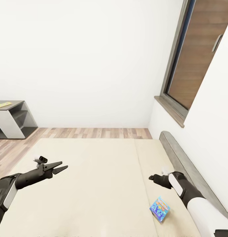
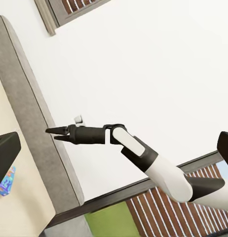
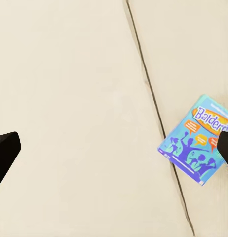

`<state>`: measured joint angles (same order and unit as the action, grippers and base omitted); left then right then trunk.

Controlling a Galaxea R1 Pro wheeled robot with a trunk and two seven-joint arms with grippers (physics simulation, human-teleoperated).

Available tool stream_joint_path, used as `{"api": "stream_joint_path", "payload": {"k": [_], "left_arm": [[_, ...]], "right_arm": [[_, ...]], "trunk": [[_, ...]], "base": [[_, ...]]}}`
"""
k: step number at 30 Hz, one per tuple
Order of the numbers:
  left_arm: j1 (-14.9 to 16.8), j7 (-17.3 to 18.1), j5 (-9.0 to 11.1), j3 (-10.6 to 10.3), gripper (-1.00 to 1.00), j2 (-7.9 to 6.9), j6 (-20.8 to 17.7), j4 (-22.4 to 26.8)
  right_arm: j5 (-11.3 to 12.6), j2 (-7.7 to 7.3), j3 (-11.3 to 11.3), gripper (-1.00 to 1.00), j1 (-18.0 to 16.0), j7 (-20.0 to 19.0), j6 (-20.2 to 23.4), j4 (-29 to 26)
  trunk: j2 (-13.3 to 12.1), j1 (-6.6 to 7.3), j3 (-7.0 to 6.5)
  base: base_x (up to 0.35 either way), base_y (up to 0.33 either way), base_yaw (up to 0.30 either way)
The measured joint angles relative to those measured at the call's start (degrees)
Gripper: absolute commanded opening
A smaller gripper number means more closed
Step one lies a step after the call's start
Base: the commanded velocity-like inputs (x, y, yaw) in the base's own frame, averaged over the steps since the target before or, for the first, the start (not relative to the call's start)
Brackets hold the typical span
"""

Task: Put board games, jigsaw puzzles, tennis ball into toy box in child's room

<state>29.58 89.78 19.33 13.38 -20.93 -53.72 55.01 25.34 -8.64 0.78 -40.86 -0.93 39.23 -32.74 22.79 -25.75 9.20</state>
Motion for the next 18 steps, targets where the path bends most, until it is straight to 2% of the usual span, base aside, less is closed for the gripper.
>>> {"api": "stream_joint_path", "payload": {"k": [3,7,18], "left_arm": [[-0.01,0.0,-0.06,0.0,1.0,0.02,0.01,0.0],[-0.01,0.0,-0.24,0.0,1.0,0.01,0.01,0.0],[-0.02,0.0,-0.43,-0.02,1.0,-0.01,0.01,0.0]], "right_arm": [[-1.54,0.42,0.06,1.0,0.02,-0.04,-2.03,0.01],[-2.3,0.67,0.1,1.0,0.03,-0.13,-3.29,0.0],[-2.54,0.69,0.25,1.0,0.11,-0.23,-4.2,-0.06]], "trunk": [[0.0,0.0,0.28],[0.0,0.0,0.66],[0.0,0.0,1.7]], "base": [[0.0,0.0,0.0],[0.0,0.0,0.0],[0.0,0.0,0.0]]}}
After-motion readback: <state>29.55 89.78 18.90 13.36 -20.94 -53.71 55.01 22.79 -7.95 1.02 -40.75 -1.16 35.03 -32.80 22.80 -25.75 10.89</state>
